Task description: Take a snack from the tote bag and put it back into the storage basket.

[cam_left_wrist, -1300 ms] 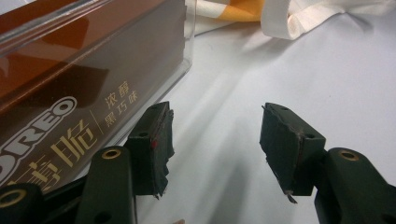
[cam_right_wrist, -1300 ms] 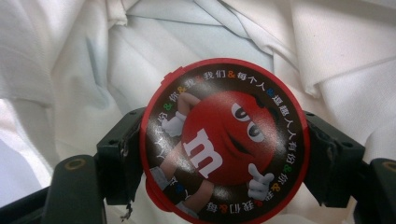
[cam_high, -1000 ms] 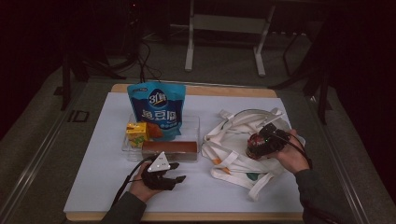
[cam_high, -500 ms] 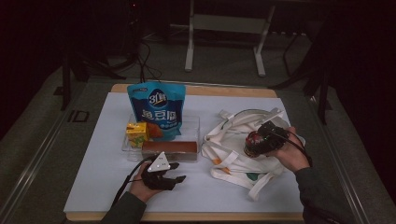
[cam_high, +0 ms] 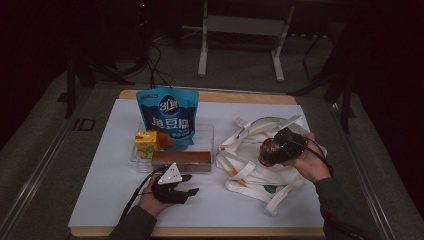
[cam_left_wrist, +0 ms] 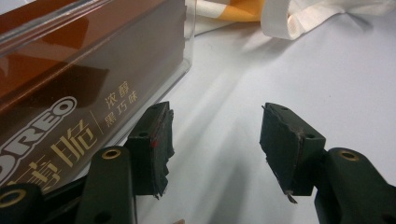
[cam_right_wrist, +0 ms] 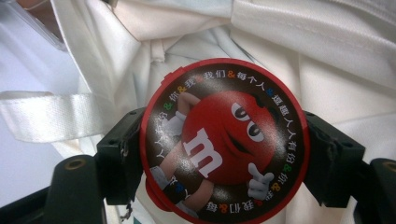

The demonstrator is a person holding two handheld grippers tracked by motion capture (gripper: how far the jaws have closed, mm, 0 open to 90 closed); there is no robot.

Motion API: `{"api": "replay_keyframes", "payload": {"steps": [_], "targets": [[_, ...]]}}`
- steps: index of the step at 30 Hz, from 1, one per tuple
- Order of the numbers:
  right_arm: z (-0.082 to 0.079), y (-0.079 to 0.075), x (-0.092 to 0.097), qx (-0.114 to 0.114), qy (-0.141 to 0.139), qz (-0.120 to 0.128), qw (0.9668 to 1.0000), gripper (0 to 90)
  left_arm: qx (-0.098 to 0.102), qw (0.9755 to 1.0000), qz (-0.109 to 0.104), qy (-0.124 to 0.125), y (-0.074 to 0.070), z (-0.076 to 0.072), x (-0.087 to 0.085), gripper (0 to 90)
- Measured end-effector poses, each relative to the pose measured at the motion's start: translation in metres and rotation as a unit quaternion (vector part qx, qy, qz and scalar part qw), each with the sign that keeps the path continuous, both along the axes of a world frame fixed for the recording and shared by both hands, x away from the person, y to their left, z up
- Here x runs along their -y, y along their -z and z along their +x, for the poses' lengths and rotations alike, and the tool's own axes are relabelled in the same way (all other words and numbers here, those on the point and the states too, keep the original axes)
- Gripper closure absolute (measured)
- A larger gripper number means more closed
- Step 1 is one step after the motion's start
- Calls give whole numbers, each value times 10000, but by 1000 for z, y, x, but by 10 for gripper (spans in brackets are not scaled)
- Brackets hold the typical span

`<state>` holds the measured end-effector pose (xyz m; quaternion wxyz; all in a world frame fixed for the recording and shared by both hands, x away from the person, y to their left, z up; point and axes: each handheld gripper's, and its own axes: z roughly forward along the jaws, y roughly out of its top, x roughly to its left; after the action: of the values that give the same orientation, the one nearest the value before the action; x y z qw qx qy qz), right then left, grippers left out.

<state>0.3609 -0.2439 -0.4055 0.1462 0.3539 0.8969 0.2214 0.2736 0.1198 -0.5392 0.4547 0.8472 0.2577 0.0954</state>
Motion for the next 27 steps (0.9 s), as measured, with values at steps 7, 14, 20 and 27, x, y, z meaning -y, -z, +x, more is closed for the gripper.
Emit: {"api": "replay_keyframes", "payload": {"steps": [7, 14, 20, 27], "targets": [[-2, -6, -5, 25, -108, 5, 9999, 256, 0, 10000, -2, -3, 0, 0, 0, 438], [-4, -12, -10, 71, -188, 8, 9998, 256, 3, 10000, 6, 1, 0, 0, 0, 438], [-4, -16, -14, 76, -253, 31, 9996, 256, 0, 10000, 2, 0, 0, 0, 0, 438], [-6, -21, -20, 88, -327, 31, 9994, 256, 1, 10000, -4, -4, 0, 0, 0, 438]]}}
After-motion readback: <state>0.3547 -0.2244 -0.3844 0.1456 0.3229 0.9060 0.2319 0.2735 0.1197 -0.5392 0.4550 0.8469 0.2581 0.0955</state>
